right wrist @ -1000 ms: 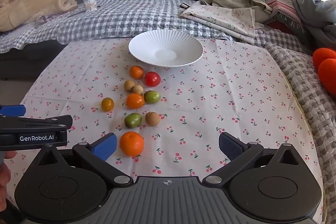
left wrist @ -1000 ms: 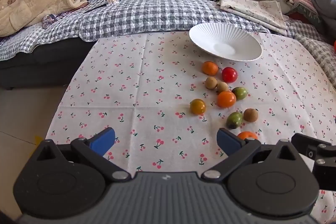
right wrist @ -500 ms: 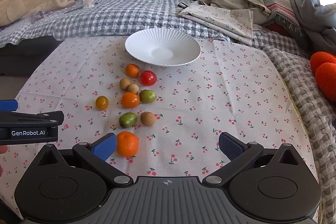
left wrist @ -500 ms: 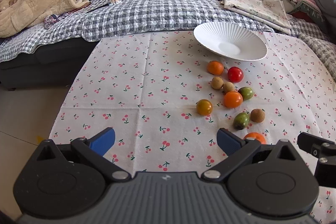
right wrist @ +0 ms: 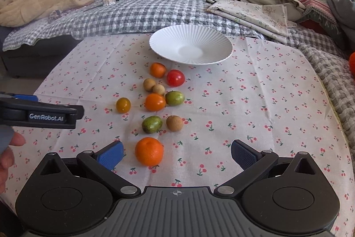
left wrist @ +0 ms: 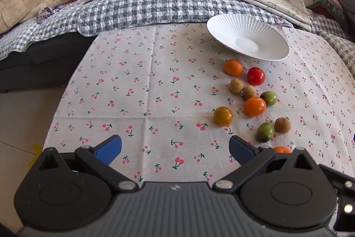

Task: Organize fruits
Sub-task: 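Move both tools toward the scattered fruits on the cloth, then grasp the small yellow tomato with the left tool while the right tool grasps the mandarin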

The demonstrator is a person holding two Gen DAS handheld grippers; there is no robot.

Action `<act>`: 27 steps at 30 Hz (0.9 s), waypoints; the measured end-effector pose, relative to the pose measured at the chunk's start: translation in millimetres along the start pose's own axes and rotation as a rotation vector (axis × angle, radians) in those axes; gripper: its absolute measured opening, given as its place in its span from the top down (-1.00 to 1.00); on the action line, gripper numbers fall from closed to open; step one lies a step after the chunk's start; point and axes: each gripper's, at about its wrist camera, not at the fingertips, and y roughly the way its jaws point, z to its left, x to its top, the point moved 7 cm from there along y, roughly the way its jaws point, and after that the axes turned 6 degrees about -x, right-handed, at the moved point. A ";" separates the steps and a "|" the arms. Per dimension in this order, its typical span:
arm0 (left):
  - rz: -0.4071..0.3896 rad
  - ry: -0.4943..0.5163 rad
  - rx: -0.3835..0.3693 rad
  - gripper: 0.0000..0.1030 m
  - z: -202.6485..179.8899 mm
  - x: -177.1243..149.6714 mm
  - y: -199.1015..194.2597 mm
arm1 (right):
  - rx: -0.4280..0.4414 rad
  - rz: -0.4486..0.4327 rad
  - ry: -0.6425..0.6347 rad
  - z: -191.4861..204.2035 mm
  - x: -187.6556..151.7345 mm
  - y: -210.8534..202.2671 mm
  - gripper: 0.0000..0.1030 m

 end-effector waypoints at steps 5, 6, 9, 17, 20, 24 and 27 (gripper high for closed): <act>-0.010 0.067 -0.020 -0.93 -9.6 10.9 20.6 | 0.060 0.022 -0.046 13.1 -9.0 17.3 -0.97; -0.014 0.077 -0.029 -0.92 -13.1 12.3 24.5 | 0.079 0.033 -0.047 16.3 -11.2 19.5 -0.95; -0.005 0.104 -0.084 -0.81 -24.8 13.4 38.3 | 0.114 0.052 -0.072 26.2 -14.9 24.6 -0.88; 0.013 0.138 -0.151 -0.35 -38.4 12.6 68.8 | 0.104 0.102 -0.144 34.8 -16.4 51.2 -0.45; 0.026 0.165 -0.149 0.03 -42.1 11.8 77.8 | 0.108 0.127 -0.158 36.4 -17.7 62.1 -0.21; 0.039 0.208 -0.156 0.53 -49.3 7.8 86.3 | 0.118 0.135 -0.183 37.8 -17.9 69.8 0.24; 0.030 0.233 -0.149 0.55 -52.4 10.2 85.3 | 0.133 0.142 -0.174 34.2 -16.8 68.5 0.25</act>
